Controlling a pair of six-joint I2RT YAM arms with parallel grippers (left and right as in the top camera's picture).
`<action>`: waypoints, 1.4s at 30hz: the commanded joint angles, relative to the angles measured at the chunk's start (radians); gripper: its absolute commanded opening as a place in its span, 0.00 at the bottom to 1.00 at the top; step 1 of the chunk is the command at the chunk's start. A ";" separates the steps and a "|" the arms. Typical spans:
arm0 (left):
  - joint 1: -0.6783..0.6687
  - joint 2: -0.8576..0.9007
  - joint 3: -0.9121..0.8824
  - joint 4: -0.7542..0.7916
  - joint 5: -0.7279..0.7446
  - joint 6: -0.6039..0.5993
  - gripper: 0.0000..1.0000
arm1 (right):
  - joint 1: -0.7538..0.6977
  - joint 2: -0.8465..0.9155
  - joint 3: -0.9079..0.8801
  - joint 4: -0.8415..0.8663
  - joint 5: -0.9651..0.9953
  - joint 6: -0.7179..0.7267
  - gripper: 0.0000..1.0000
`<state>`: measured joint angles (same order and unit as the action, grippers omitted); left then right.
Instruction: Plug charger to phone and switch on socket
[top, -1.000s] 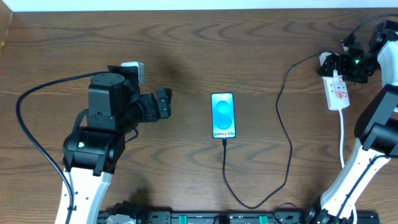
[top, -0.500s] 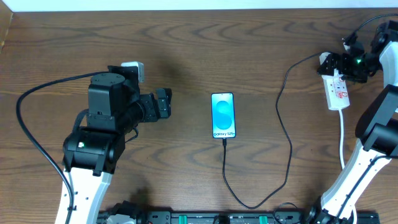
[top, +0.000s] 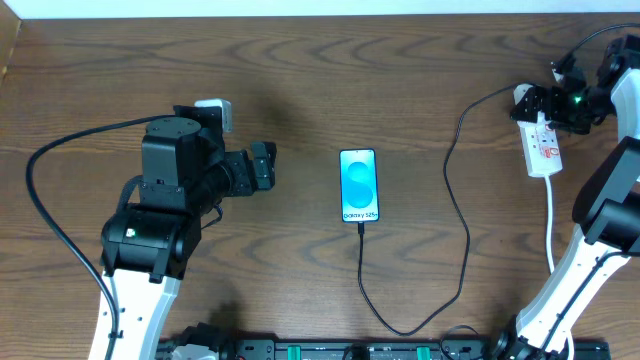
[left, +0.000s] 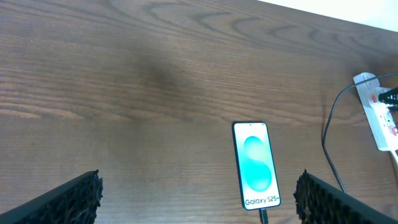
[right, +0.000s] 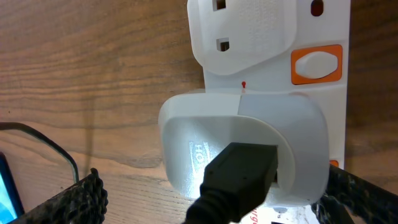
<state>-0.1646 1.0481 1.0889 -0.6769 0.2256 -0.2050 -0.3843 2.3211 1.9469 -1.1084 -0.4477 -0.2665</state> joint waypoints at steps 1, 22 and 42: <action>0.003 -0.002 0.009 -0.001 -0.014 0.014 0.99 | 0.030 0.019 -0.058 -0.028 -0.159 0.008 0.99; 0.003 -0.002 0.009 -0.001 -0.014 0.014 0.99 | 0.001 0.000 -0.082 0.017 -0.121 0.017 0.99; 0.003 -0.002 0.009 -0.001 -0.014 0.014 0.99 | -0.069 -0.376 -0.042 -0.065 0.062 0.054 0.99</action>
<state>-0.1646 1.0481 1.0889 -0.6773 0.2256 -0.2050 -0.4629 2.0335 1.8961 -1.1496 -0.4068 -0.2260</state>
